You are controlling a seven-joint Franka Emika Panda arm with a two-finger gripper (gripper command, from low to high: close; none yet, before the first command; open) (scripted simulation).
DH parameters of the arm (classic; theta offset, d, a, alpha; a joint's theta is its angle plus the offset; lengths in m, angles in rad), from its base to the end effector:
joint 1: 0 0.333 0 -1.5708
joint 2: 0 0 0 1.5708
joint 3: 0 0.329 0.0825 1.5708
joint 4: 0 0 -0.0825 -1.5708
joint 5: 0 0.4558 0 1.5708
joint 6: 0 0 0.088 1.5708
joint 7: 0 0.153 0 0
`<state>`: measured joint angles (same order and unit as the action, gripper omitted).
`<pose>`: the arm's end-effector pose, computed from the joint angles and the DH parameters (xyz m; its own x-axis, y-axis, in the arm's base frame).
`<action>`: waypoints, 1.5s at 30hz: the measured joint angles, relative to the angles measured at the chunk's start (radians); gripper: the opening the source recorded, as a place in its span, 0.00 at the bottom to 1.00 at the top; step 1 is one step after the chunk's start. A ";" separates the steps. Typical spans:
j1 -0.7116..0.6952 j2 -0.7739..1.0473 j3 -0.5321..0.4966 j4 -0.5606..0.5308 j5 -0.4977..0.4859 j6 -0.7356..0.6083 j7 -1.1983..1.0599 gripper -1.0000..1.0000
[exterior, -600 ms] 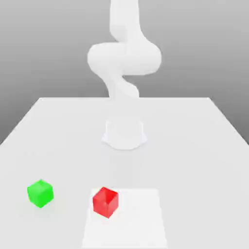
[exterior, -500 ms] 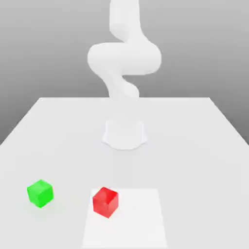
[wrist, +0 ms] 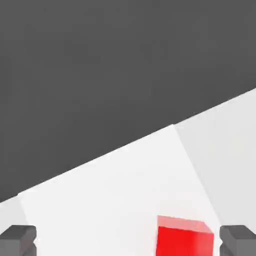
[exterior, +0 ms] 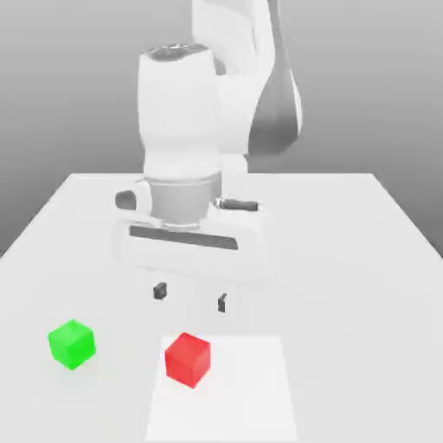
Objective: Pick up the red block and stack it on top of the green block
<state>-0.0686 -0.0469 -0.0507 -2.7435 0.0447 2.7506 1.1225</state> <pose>0.4306 -0.0522 0.1415 0.2840 -0.9588 0.0037 -0.9572 -0.2838 -0.0575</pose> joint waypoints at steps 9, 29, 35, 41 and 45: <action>-0.020 0.278 0.017 -0.002 -0.004 0.227 0.029 0.00; -0.151 0.026 -0.125 0.008 -0.057 -0.033 -0.257 0.00; -0.294 0.003 -0.211 0.045 -0.069 -0.095 -0.538 0.00; -0.313 0.123 -0.187 0.060 0.014 0.009 -0.650 0.00; -0.330 0.203 -0.161 0.062 0.067 0.081 -0.688 1.00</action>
<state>-0.3983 0.1556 -0.2121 -2.6811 0.1118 2.8320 0.4342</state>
